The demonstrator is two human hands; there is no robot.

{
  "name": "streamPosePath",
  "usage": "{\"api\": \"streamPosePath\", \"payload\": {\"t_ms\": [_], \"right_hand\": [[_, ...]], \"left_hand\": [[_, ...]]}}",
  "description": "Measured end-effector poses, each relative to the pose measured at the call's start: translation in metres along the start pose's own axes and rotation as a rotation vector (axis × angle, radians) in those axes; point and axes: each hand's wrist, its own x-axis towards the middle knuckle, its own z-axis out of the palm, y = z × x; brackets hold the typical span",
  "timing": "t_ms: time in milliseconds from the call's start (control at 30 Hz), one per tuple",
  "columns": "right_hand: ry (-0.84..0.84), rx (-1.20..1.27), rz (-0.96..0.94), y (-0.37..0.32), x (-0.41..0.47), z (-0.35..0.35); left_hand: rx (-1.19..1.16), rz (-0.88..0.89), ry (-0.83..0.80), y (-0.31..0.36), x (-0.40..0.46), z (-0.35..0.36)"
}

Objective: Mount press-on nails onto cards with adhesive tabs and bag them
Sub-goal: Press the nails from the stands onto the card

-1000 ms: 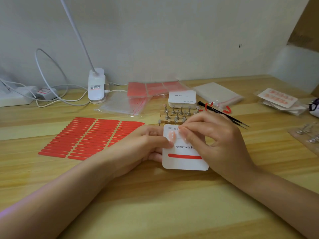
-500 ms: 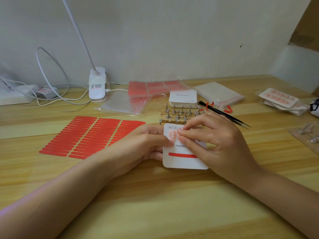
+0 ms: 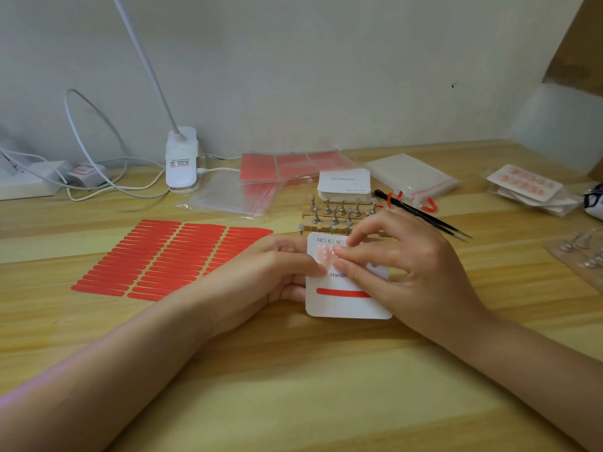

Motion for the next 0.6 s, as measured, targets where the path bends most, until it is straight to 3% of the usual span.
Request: {"api": "streamPosePath", "payload": {"t_ms": [233,467,600], "right_hand": [[-0.001,-0.143,-0.089,-0.003,-0.002,0.001],[-0.087,0.14,0.139,-0.007,-0.002,0.0],[-0.03,0.299,0.255,-0.008,-0.002,-0.002]], "left_hand": [[-0.016,0.006,0.074,0.002,-0.001,0.002],[0.023,0.025,0.132,0.005,-0.004,0.009],[0.02,0.023,0.137,0.005,-0.005,0.011]]}}
